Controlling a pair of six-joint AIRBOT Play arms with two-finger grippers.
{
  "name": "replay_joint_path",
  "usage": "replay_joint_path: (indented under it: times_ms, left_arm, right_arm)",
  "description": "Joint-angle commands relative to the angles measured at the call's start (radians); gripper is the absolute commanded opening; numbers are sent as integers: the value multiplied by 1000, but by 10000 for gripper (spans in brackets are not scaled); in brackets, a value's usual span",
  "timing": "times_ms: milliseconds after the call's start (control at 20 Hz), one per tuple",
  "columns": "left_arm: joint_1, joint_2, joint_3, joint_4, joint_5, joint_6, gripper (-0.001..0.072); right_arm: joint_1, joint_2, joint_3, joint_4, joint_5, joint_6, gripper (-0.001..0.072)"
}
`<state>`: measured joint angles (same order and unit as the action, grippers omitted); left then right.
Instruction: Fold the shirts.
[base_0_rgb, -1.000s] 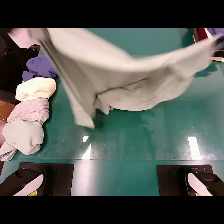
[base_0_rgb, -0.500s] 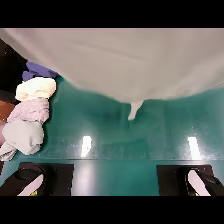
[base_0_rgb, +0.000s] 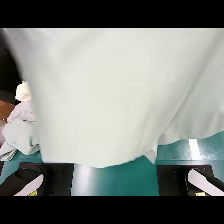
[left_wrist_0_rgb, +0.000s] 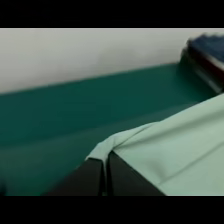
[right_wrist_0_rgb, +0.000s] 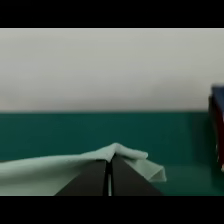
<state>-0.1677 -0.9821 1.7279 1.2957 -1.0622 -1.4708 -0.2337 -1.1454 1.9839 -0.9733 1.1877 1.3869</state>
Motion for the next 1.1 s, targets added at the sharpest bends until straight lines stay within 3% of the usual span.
replay_joint_path:
  times_ms: [0, 300, 550, 600, 650, 700, 850, 1050]
  left_arm:
    - [1, -167, -214, 40, -15, -22, 23]
    - [2, -494, -287, 40, 216, -13, 23]
    - [2, -546, -285, 45, 319, -14, 26]
    - [2, -546, -281, 49, 310, -14, 205]
    - [2, -546, -275, 56, 297, -15, 491]
    - [2, -546, -262, 64, 271, -14, 567]
    - [27, -536, -161, 166, 103, -14, 542]
    - [190, -458, -117, 119, -143, -10, 542]
  right_arm:
    - [80, -165, -145, -3, 84, -1, 15]
    - [261, -424, -256, -178, -163, -11, 16]
    - [298, -501, -256, -171, -319, -11, 20]
    - [298, -501, -256, -170, -330, -11, 84]
    - [298, -500, -256, -170, -331, -11, 295]
    - [294, -494, -256, -171, -314, -11, 381]
    - [268, -449, -256, -174, -171, -15, 377]
    - [232, -316, -375, -168, 104, -103, 308]
